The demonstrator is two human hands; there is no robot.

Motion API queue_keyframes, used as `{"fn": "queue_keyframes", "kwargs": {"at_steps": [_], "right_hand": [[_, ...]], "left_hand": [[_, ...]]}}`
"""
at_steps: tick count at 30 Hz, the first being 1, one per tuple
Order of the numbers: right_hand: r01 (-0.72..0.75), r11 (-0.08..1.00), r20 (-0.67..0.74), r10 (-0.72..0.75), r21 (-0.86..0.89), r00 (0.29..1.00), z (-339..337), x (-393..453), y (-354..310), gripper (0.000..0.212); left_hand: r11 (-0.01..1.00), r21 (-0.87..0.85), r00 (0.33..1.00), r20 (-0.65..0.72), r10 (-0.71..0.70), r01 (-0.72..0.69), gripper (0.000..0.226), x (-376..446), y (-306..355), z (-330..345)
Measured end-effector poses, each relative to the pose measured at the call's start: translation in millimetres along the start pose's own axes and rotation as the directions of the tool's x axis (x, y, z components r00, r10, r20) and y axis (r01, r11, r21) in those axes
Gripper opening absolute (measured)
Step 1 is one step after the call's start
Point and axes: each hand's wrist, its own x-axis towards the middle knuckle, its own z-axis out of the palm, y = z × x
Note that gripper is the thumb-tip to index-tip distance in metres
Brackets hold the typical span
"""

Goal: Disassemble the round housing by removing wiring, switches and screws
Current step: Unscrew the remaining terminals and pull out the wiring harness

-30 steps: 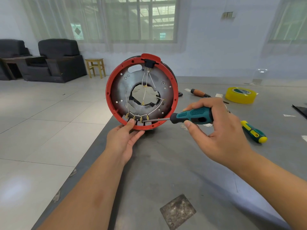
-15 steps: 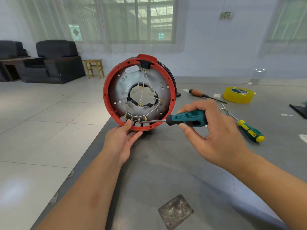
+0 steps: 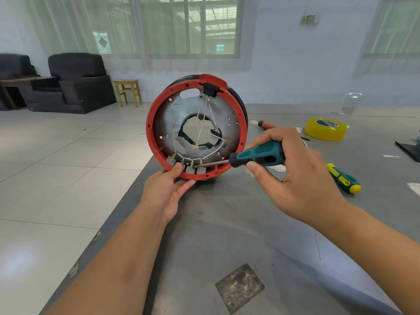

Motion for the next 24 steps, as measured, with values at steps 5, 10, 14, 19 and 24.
{"fn": "queue_keyframes", "kwargs": {"at_steps": [5, 10, 14, 19, 24], "right_hand": [[-0.036, 0.998, -0.027, 0.038, 0.043, 0.999, 1, -3, 3, 0.038], [-0.003, 1.0, -0.06, 0.003, 0.003, 0.998, 9, -12, 2, 0.038], [0.021, 1.0, -0.059, -0.021, 0.004, 0.998, 14, -16, 3, 0.037], [0.014, 1.0, -0.061, -0.014, 0.007, 0.998, 17, -21, 2, 0.037], [0.069, 0.997, -0.02, -0.07, -0.024, 0.997, 22, -26, 0, 0.037]], "left_hand": [[1.0, -0.012, 1.0, -0.002, -0.016, 0.016, 0.01, -1, 2, 1], [0.999, -0.032, 1.0, -0.029, -0.01, 0.009, 0.007, 0, 2, 0], [0.998, -0.067, 0.999, -0.046, -0.01, 0.007, 0.008, 1, 1, -1], [0.997, -0.079, 0.997, -0.077, -0.006, 0.0, 0.008, 3, 1, -1], [0.996, -0.093, 0.996, -0.09, -0.007, -0.001, 0.005, 3, 1, -1]]}}
